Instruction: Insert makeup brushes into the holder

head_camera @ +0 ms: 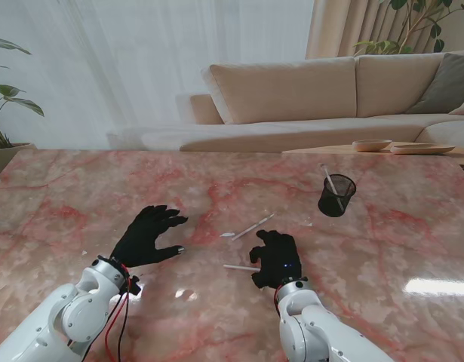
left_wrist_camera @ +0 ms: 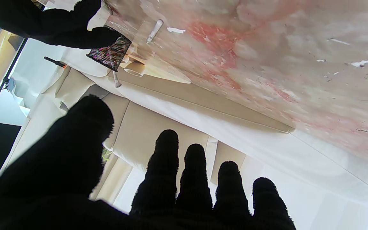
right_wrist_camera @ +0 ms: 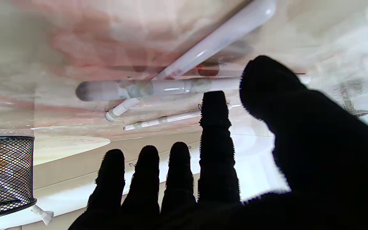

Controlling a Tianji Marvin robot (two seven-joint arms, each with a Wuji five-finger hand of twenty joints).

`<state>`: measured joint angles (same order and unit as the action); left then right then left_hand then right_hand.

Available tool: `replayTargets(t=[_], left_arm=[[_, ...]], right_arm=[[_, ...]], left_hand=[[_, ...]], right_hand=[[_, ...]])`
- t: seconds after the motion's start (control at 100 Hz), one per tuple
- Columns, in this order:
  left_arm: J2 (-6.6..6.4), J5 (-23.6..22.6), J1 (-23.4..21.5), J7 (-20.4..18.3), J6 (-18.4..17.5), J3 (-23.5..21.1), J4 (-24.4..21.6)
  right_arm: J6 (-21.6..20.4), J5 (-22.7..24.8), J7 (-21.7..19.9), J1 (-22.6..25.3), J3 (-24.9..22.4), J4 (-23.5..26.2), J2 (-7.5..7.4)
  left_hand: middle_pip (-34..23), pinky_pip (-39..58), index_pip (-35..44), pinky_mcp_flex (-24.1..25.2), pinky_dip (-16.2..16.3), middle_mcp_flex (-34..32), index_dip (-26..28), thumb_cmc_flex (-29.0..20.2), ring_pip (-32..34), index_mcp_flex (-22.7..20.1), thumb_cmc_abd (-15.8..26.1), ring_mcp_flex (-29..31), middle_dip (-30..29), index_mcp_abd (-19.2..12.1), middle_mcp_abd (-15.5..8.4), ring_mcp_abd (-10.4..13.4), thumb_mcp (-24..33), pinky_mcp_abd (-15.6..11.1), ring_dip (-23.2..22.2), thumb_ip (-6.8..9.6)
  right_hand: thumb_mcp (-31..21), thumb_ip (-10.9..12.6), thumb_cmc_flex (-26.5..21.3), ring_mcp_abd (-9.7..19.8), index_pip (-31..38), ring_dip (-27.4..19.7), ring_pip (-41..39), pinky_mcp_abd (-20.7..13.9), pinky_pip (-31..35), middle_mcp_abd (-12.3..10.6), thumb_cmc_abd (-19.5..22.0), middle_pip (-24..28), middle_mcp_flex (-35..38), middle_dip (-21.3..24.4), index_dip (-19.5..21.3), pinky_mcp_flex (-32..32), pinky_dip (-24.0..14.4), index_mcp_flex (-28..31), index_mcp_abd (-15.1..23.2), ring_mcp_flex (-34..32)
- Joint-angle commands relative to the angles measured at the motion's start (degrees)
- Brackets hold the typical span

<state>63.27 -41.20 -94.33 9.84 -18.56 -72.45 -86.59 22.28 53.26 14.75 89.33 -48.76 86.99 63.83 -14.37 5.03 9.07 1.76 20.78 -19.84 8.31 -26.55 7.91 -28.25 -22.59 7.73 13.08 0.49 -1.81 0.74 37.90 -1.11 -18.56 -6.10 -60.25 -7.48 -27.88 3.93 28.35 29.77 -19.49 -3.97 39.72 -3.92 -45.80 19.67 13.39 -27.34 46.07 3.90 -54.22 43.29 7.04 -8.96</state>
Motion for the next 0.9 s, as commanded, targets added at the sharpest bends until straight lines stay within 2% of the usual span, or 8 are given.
replayTargets(t=[0.0,0.19,0.22,0.35,0.37,0.5,0.63,0.89], left_arm=[[0.04,-0.21,-0.42,0.06,0.03,0.0,0.03],[0.04,-0.26,-0.51,0.1,-0.05,-0.15,0.02],[0.04,-0.23,-0.53,0.05,-0.03,-0.17,0.0],[0.03,-0.2,-0.57,0.02,-0.04,-0.21,-0.02],[0.03,-0.2,-0.59,-0.01,-0.04,-0.23,-0.03],[0.02,-0.16,-0.68,-0.11,-0.06,-0.38,-0.1],[0.02,-0.23,-0.77,-0.08,-0.04,-0.55,-0.15],[0.0,-0.09,-0.98,-0.3,-0.07,-0.81,-0.33]], right_arm=[[0.82,-0.27,-0.88,0.3,0.34,-0.65,0.33],[2.1,-0.17,-0.58,-0.05,0.98,-1.81,0.41],[2.3,-0.25,-0.56,-0.12,1.1,-2.03,0.43],[2.87,-0.64,-0.15,-0.43,1.63,-3.0,0.59],[2.95,-0.68,-0.07,-0.5,1.72,-3.16,0.62],[3.6,-0.8,0.47,-0.86,2.21,-3.94,0.79],[4.12,-0.44,1.28,-1.06,2.54,-4.57,0.88],[4.69,-0.28,2.04,-1.46,3.22,-6.1,0.97]], left_hand=[[1.02,-1.44,-0.88,0.35,-1.05,0.41,-0.52,1.41,-1.6,-0.37,1.31,-0.12,-0.67,-0.01,-0.17,1.72,-1.05,-0.2,-0.28,1.3],[1.06,-1.46,-0.86,0.34,-1.16,0.41,-0.51,1.43,-1.63,-0.34,1.36,-0.09,-0.68,-0.11,-0.06,1.84,-0.96,-0.2,-0.28,1.3],[1.04,-1.47,-0.85,0.35,-1.18,0.35,-0.5,1.48,-1.66,-0.33,1.39,-0.14,-0.68,-0.15,-0.04,1.81,-0.98,-0.17,-0.27,1.29],[1.09,-1.5,-0.91,0.34,-1.27,0.43,-0.52,1.46,-1.69,-0.21,1.49,-0.11,-0.7,-0.05,0.0,1.78,-1.04,-0.12,-0.27,1.3],[1.1,-1.5,-0.91,0.33,-1.28,0.42,-0.52,1.46,-1.69,-0.23,1.55,-0.11,-0.7,-0.09,-0.05,1.81,-1.07,-0.17,-0.27,1.29],[1.08,-1.49,-1.0,0.32,-1.33,0.41,-0.56,1.47,-1.72,-0.06,1.7,-0.11,-0.69,-0.19,0.07,1.81,-1.21,-0.13,-0.27,1.3],[1.06,-1.46,-1.02,0.34,-1.35,0.36,-0.58,1.44,-1.71,-0.04,1.81,-0.08,-0.68,-0.17,0.13,1.75,-1.37,-0.1,-0.29,1.32],[1.03,-1.48,-1.06,0.36,-1.44,0.29,-0.6,1.42,-1.68,0.05,2.09,-0.07,-0.67,-0.21,0.28,1.6,-1.68,-0.01,-0.35,1.36]], right_hand=[[-1.01,-0.88,-2.19,0.8,1.18,0.49,-0.76,-1.55,1.34,0.37,-0.24,0.61,0.05,0.92,0.77,0.74,-1.14,0.71,1.43,1.9],[-1.58,-2.74,-4.11,0.85,2.36,0.39,-1.3,-1.55,1.8,0.33,-0.17,1.11,0.3,0.94,0.09,0.67,-0.85,0.51,2.06,1.74],[-1.7,-3.55,-4.43,0.84,4.58,0.17,-1.75,-1.53,2.23,0.34,-0.3,1.38,0.44,1.2,-1.99,0.7,-0.3,0.12,2.3,1.83],[-1.41,-5.5,-6.19,0.83,7.7,0.53,-2.85,-1.43,2.69,0.33,-0.46,1.8,1.23,1.17,-2.89,0.47,-0.21,0.58,3.46,1.77],[-1.42,-5.86,-6.44,0.83,9.9,0.48,-3.28,-1.43,2.9,0.27,-0.48,1.88,1.41,1.27,-4.61,0.44,-0.1,0.17,3.8,1.8],[-0.38,-6.81,-7.43,0.75,15.77,0.73,-4.74,-1.36,3.91,0.31,-0.69,2.35,2.56,1.32,-7.01,-0.02,-0.07,0.3,5.84,1.71],[0.61,-7.24,-7.69,0.64,20.51,1.41,-6.85,-1.27,5.2,0.14,-0.42,2.85,4.69,1.36,-8.07,-0.78,-0.17,3.42,8.61,1.49],[-0.07,-7.04,-8.08,1.07,23.61,2.65,-11.44,-1.14,7.87,-0.21,0.6,3.53,9.48,1.66,-9.35,-1.7,0.3,9.14,9.74,0.73]])
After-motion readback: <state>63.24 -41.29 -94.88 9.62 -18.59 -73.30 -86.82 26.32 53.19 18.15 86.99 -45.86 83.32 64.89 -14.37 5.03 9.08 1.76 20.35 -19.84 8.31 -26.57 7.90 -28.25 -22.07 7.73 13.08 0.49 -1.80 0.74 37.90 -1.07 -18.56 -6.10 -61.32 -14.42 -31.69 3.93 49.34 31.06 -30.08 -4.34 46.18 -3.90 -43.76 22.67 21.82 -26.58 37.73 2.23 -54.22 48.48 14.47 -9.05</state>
